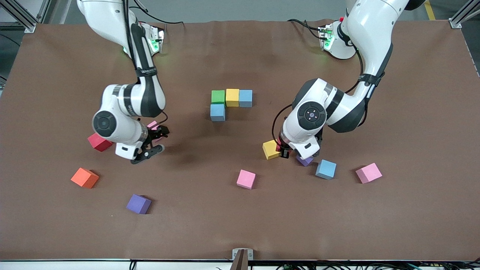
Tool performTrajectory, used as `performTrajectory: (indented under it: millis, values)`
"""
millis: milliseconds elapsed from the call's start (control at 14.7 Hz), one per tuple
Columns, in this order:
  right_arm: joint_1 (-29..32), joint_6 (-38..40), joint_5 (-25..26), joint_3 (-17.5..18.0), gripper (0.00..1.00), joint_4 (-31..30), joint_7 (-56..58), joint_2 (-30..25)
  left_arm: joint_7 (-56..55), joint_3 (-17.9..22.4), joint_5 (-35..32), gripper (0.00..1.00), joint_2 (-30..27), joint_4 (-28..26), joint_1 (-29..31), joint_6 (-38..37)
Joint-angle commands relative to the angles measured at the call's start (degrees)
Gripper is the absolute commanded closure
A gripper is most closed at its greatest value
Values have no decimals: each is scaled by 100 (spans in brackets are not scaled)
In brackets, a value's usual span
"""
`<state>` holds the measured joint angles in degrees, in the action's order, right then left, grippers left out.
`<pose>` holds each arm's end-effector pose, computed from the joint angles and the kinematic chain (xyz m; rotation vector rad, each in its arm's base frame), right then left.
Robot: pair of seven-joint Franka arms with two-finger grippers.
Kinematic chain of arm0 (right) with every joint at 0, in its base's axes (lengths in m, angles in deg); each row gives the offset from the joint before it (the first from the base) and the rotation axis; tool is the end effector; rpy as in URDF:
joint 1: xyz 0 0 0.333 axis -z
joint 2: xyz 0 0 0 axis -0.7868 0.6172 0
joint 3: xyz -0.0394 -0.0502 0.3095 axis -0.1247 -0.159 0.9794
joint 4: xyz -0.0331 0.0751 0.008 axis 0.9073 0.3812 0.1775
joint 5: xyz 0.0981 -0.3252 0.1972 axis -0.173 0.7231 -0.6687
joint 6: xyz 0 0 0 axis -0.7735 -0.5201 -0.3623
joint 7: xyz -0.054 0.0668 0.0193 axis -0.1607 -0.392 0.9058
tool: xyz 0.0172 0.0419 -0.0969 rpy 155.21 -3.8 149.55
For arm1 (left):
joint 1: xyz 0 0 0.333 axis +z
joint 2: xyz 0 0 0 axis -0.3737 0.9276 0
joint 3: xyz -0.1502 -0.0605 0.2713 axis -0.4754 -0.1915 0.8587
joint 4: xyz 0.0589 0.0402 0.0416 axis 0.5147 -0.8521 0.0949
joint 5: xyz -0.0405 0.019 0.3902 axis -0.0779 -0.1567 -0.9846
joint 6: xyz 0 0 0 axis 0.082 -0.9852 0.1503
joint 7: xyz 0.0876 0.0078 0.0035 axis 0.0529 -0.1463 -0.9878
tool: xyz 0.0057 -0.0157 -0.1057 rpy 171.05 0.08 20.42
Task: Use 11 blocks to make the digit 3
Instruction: 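Move the right gripper to the pink cube and grasp it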
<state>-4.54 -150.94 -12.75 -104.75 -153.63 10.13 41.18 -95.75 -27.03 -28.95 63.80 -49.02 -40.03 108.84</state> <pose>0.5667 0.1708 0.2592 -2.9509 -0.7969 0.2684 0.5888 -0.3650 0.3259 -2.4244 -1.9576 0.1974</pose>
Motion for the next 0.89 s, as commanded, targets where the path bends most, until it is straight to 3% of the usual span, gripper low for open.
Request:
performTrajectory:
  millis: [0,341,817]
  values:
    - [-43,-394,112,-43,0,-525,761,-130,85,-7,13,100,-71,-16,-2,-96]
    - [-105,-905,112,-35,0,-983,1088,-139,94,-7,13,100,-71,-16,-2,-96]
    - [-70,-608,68,-43,0,-1010,1071,-200,94,1,13,100,-71,-16,-2,-96]
